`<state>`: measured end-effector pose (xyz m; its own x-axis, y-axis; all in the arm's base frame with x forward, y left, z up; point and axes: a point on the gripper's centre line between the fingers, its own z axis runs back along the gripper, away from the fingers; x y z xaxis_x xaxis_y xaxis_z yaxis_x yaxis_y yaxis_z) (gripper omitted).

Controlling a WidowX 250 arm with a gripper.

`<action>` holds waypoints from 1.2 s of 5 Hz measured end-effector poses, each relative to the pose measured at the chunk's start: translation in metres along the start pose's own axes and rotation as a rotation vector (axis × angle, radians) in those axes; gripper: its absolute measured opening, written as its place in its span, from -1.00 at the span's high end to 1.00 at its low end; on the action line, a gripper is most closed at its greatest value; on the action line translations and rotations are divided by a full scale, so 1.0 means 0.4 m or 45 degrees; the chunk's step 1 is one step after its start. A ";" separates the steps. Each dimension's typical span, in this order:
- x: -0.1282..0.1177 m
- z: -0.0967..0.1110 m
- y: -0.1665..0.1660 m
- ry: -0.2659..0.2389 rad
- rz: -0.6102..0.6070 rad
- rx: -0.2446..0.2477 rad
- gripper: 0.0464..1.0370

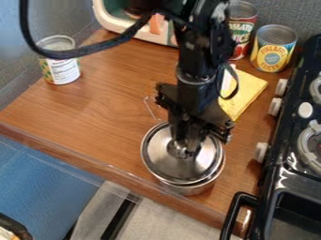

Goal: Put the pot lid on the silver pot on the bottom right of the table

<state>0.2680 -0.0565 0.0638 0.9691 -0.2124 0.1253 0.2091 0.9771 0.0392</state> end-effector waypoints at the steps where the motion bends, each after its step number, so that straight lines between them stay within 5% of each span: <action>1: -0.001 -0.005 -0.005 -0.007 0.001 -0.015 0.54; 5: 0.012 -0.020 -0.014 -0.014 -0.011 -0.042 0.42; 6: 0.007 -0.020 -0.009 0.002 -0.009 -0.044 -0.18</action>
<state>0.2710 -0.0604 0.0560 0.9677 -0.2195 0.1239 0.2205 0.9754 0.0057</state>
